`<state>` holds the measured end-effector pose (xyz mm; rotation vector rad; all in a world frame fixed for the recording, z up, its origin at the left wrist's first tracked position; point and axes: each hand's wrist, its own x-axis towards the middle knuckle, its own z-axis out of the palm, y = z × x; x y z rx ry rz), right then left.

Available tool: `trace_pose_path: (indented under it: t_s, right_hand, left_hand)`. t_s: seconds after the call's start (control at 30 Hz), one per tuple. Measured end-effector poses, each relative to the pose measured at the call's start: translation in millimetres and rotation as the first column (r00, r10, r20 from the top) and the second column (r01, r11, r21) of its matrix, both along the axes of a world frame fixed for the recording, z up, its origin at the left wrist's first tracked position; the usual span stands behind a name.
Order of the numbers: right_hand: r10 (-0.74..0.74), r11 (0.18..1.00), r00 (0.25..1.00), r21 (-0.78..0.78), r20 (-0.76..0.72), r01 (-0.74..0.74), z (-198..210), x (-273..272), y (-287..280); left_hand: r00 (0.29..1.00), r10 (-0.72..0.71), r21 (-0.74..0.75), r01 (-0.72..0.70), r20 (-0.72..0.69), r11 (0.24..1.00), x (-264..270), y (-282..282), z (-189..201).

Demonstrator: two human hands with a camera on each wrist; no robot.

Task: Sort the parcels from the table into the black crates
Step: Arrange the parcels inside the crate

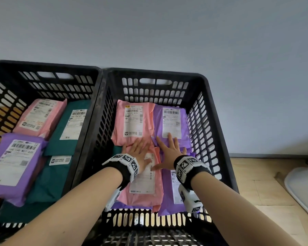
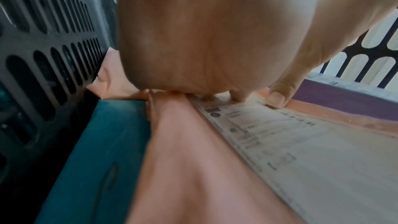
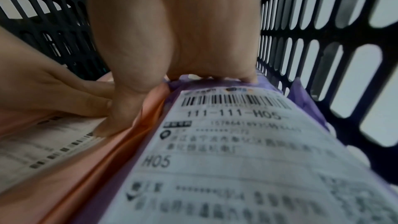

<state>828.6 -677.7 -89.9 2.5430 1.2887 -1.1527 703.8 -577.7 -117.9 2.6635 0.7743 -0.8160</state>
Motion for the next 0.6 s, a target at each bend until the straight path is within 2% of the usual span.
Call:
trace_pose_path:
  t_s: [0.33,0.6]
  right_hand:
    - [0.009,1.000,0.999,-0.008,0.052,-0.009,-18,-1,3]
    - [-0.005,1.000,1.000,-0.019,0.019,0.006,-14,3,4]
  left_hand:
    - [1.000,0.018,-0.008,-0.018,0.019,1.000,-1,0,-16]
    - [1.000,0.005,0.003,-0.005,0.005,1.000,1,-2,-5]
